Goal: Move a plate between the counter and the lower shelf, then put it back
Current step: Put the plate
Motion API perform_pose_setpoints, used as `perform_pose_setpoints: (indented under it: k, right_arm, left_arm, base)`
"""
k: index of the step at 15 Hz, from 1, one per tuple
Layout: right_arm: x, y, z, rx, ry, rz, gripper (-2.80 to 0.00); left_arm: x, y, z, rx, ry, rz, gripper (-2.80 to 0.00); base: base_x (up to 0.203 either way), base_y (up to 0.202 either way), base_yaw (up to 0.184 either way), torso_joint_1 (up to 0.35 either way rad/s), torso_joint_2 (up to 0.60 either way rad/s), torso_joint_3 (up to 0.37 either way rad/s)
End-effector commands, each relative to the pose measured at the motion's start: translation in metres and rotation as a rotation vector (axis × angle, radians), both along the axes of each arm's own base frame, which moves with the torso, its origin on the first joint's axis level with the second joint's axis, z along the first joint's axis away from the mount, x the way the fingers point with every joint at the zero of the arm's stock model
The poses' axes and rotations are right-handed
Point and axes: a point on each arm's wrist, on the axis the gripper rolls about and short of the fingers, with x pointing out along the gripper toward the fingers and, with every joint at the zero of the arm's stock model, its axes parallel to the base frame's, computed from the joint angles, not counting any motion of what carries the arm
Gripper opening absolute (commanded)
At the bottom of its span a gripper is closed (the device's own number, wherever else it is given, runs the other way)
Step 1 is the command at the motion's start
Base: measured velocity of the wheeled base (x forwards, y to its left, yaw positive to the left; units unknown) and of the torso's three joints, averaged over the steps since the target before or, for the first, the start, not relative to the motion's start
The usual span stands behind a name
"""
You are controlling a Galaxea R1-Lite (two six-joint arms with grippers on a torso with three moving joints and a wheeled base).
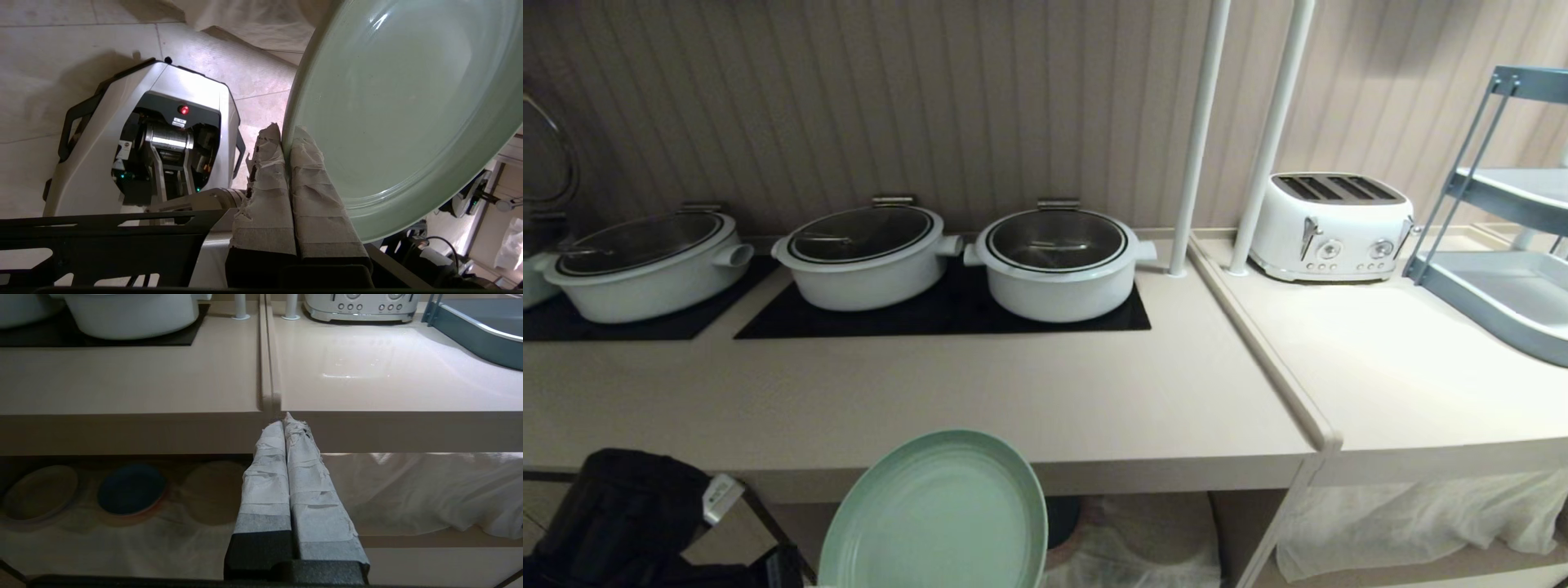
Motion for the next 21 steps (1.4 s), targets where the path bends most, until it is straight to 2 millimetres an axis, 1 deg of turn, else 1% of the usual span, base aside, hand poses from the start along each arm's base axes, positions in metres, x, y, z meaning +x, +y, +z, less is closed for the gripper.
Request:
perform_pose_setpoints:
  k: [1,13,19,21]
  right_arm:
    - [0.0,0.0,0.0,-0.001,0.0,0.0,-2.8]
    - [0.0,0.0,-0.0001,-0.001,0.001,0.0,-2.8]
    - [0.0,0.0,0.0,-0.001,0.0,0.0,-2.8]
    - [0.0,0.0,0.0,-0.001,0.0,0.0,-2.8]
  left_arm:
    - [0.0005,-0.0002,0.0006,-0.005,0.0,0.005,-2.8]
    - [-0.001,0.001,0.0008,-0.005,-0.006,0.008,-2.8]
    - [0.0011,0.0005,0.0031,-0.008,-0.015,0.012,-2.8]
    - [0.0032,0.0033,0.0041,-0.01,-0.02,0.037,-2.8]
  base:
    - [0.0,0.192,-0.005,0.002,0.0,0.001]
    - [0.0,0.189,-0.001,0.002,0.0,0.002]
    - [0.0,0.012,0.0,0.0,0.0,0.0]
    - [0.0,0.0,0.0,0.0,0.0,0.0]
